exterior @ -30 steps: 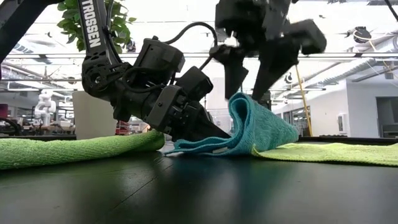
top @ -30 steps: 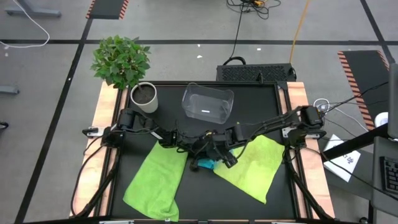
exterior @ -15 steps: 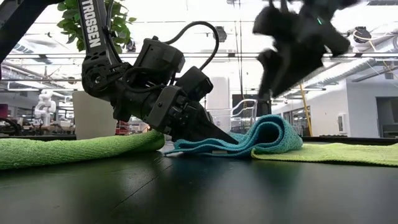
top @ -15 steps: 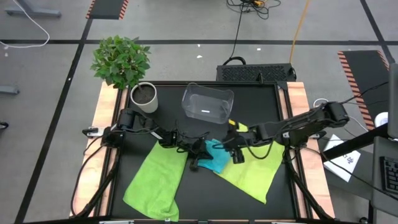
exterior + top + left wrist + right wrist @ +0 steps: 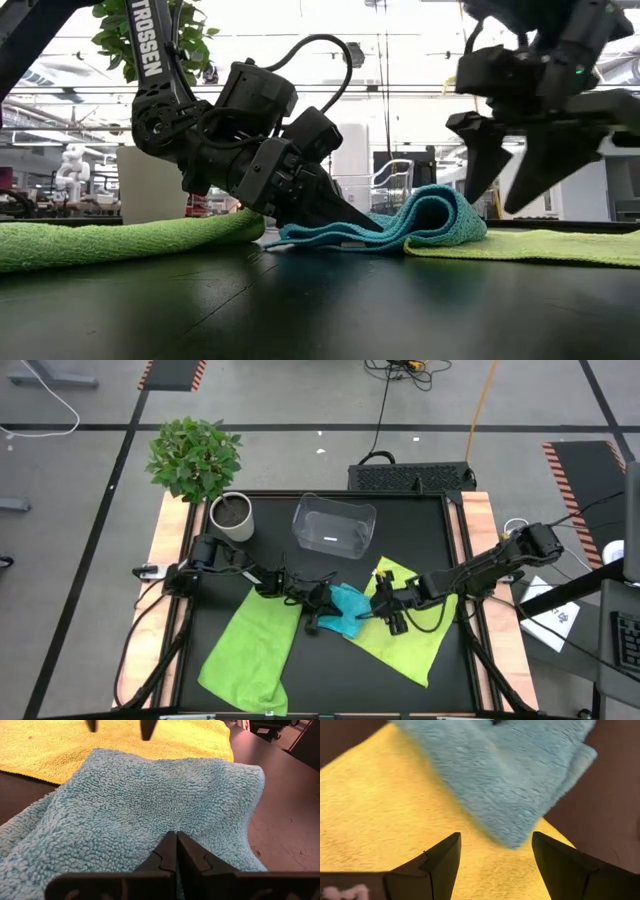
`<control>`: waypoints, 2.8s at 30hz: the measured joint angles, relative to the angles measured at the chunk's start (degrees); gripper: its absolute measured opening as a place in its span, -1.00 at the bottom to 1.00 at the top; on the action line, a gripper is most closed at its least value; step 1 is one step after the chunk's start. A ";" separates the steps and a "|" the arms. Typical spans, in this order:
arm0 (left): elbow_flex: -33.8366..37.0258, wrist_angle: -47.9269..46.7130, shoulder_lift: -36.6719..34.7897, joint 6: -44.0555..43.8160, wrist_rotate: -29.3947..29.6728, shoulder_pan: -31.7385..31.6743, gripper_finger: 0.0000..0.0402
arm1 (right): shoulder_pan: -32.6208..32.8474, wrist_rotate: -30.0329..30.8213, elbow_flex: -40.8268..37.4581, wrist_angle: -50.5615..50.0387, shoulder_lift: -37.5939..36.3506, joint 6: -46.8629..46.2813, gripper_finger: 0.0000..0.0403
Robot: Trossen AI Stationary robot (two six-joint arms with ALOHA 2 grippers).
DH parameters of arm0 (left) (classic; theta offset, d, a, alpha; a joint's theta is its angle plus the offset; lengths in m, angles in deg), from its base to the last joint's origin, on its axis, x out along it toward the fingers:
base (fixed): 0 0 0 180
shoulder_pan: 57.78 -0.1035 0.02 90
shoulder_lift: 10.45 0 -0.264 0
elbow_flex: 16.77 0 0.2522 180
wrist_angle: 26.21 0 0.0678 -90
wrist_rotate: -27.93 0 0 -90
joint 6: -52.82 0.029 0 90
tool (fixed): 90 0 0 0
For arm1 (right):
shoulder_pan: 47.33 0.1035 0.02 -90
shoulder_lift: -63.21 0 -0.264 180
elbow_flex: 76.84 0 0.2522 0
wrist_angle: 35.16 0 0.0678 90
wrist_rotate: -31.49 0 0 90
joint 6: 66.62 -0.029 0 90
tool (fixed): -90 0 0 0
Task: Fold microfiber towels
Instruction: Fold the blue microfiber cloth
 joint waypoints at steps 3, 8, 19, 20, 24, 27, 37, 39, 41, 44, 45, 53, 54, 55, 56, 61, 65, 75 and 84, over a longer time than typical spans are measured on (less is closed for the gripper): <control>0.00 0.02 0.00 0.00 0.00 -0.04 -0.98 | 2.59 2.36 0.02 0.97 1.26 0.70 0.17; 0.00 0.04 0.00 -0.04 0.00 -0.18 -0.97 | 4.53 8.64 0.09 6.40 4.67 4.48 0.17; 0.00 0.04 0.00 0.00 0.02 -0.19 -0.99 | 5.04 16.16 0.22 7.86 10.66 6.48 0.16; 0.00 0.04 0.00 0.00 0.02 -0.19 -0.98 | 5.19 16.86 0.20 7.91 10.71 6.96 0.15; 0.00 0.04 0.00 0.00 0.04 -0.22 -0.99 | 5.70 16.78 0.10 9.27 10.70 10.30 -0.06; 0.00 0.04 0.00 0.02 0.04 -0.22 -0.98 | 5.72 16.24 0.42 8.47 10.69 10.93 -0.36; 0.01 0.04 0.00 0.19 0.11 -0.22 -0.96 | 5.70 11.94 5.98 -0.82 10.29 13.53 -0.94; 0.00 0.04 0.00 0.33 0.11 -0.26 -0.98 | 5.49 11.94 8.20 -4.11 10.29 14.09 -0.90; 0.00 0.04 0.00 0.39 0.11 -0.26 -0.99 | 4.96 11.90 10.40 -6.51 10.29 16.34 -0.88; 0.01 0.04 0.00 0.50 0.13 -0.26 -0.96 | 3.23 10.45 12.76 -8.28 10.29 20.38 -0.89; 0.01 0.07 0.00 0.57 0.13 -0.22 -0.96 | 2.27 8.64 13.27 -8.45 10.27 21.51 -0.91; 0.02 0.09 0.00 1.22 0.10 0.07 -0.98 | -6.12 -1.79 14.23 -8.21 10.27 27.11 -0.98; 0.02 0.09 0.00 1.35 0.06 0.07 -0.98 | -6.90 -2.70 14.23 -7.99 10.27 27.92 -0.98; 0.02 0.11 0.00 1.45 0.06 0.07 -0.99 | -7.73 -4.04 14.23 -7.76 10.27 28.59 -0.98; 0.02 0.11 0.00 1.50 0.04 0.07 -0.99 | -8.51 -5.42 14.23 -7.47 10.27 29.04 -0.98; 0.02 0.12 0.00 2.16 -0.20 -0.04 -0.98 | -10.32 -7.73 14.77 -7.83 10.27 31.90 -0.98; 0.02 0.11 0.00 2.45 -0.20 -0.04 -0.97 | -10.06 -12.00 17.49 -8.75 10.29 34.91 -0.98; 0.02 0.24 0.00 2.69 -0.15 -0.06 -0.99 | -11.20 -16.69 19.91 -10.68 12.09 39.36 -0.98; 0.02 0.34 0.02 2.84 -0.12 -0.06 -0.99 | -13.46 -18.08 28.33 -16.62 22.58 41.00 -0.98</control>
